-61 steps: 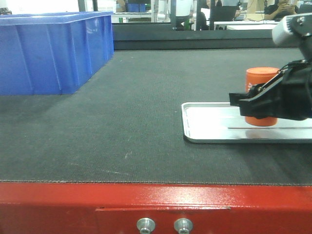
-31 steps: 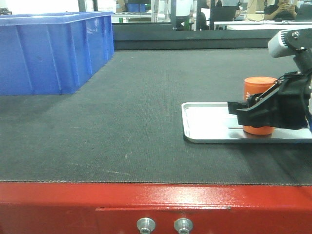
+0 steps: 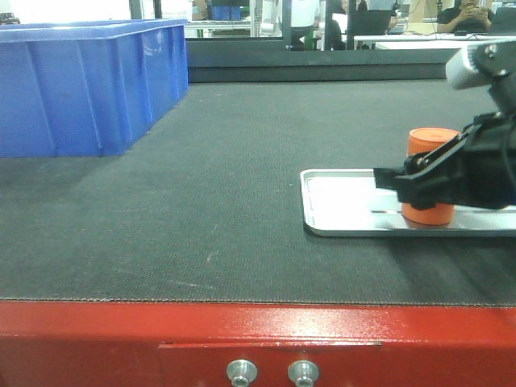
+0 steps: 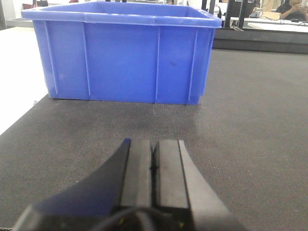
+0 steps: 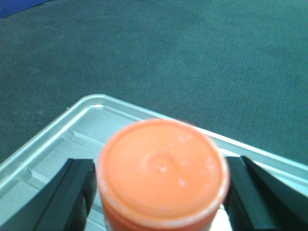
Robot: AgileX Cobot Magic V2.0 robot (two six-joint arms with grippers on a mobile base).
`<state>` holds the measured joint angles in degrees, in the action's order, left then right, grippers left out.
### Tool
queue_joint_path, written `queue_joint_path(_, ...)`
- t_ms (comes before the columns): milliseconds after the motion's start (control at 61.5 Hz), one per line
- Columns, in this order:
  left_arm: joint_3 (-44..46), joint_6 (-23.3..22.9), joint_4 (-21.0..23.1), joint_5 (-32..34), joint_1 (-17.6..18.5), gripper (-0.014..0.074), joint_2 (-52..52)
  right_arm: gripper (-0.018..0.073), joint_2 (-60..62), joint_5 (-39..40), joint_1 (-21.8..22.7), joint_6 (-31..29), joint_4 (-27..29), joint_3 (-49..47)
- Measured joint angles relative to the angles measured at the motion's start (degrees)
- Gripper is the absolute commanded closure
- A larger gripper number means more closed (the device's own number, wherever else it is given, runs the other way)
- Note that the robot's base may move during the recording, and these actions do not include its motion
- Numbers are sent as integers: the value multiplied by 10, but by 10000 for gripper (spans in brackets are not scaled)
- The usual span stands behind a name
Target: Grab orange capacitor from left shelf to right conveyor
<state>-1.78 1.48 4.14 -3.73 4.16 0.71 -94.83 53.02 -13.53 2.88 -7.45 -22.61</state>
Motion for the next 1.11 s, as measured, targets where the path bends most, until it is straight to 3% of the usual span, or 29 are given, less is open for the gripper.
queue_joint_path(179, 0, 0, 0, 0, 0, 723, 0, -54, 89, -84, 0, 21, 0, 0)
queue_joint_path(391, 0, 0, 0, 0, 0, 723, 0, -44, 248, -223, 0, 91, 0, 1)
queue_joint_path(488, 0, 0, 0, 0, 0, 723, 0, 44, 335, -296, 0, 103, 0, 1)
queue_joint_path(765, 0, 0, 0, 0, 0, 723, 0, 515, 529, -543, 0, 107, 0, -17)
queue_joint_path(944, 0, 0, 0, 0, 0, 723, 0, 503, 617, -627, 0, 108, 0, -22)
queue_joint_path(1107, 0, 0, 0, 0, 0, 723, 0, 503, 643, -638, 0, 108, 0, -22)
